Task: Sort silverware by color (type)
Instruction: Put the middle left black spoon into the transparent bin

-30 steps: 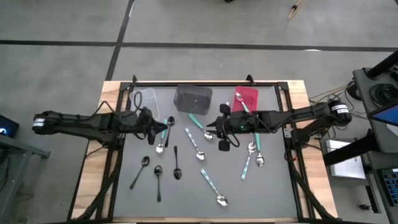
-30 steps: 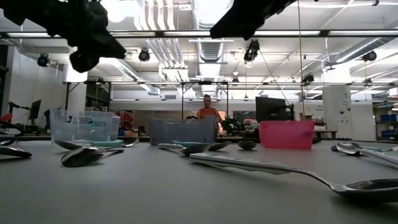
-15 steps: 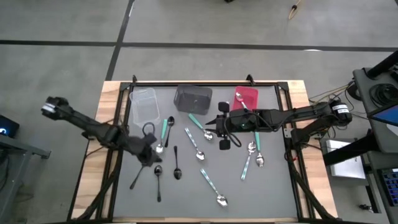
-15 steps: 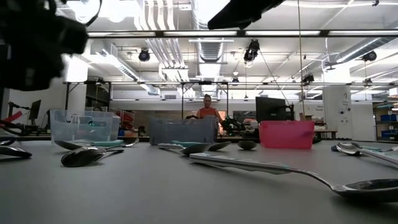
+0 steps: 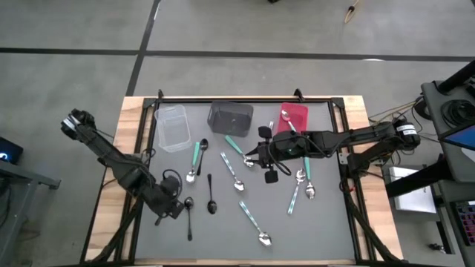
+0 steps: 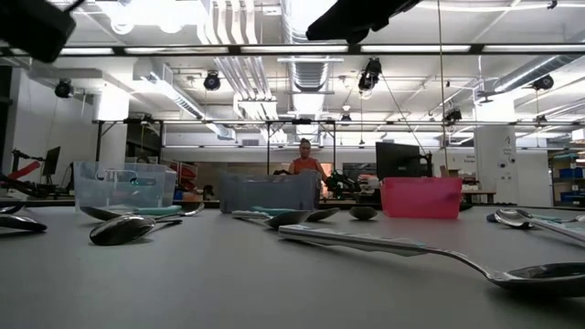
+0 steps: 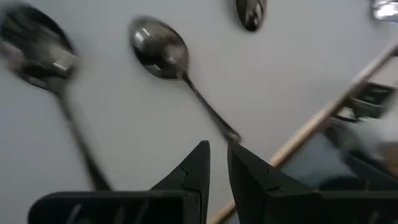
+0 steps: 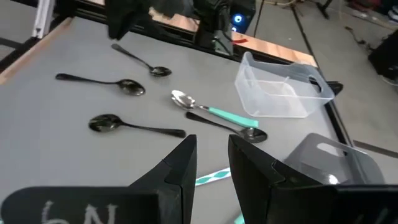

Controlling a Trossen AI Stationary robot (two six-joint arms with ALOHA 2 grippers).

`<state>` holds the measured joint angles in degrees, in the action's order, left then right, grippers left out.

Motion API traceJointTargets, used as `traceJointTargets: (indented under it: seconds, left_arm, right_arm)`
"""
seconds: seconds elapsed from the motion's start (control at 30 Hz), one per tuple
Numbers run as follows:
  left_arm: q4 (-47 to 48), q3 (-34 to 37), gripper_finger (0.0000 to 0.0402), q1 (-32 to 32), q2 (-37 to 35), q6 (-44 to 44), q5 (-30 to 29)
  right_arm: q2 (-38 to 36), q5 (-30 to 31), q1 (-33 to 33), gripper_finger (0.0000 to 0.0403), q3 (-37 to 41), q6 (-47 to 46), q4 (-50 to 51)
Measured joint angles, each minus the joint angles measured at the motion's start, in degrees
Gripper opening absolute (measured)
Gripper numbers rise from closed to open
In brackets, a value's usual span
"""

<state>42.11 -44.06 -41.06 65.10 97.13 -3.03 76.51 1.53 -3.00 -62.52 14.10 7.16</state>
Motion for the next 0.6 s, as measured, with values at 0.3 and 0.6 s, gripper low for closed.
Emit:
traceJointTargets:
  seconds: [0.3,0.6]
  left_arm:
    - [21.9,-8.7,0.0038,-1.4,6.5,2.1,-1.5]
    - [21.8,-6.0,0.0052,-1.4,9.5,8.0,-1.0]
  right_arm:
    - [0.0,-0.1,0.0,0.0084,0.8,-0.8,1.0]
    - [0.1,-0.1,0.0,0.0084,0.9,-4.4,5.8]
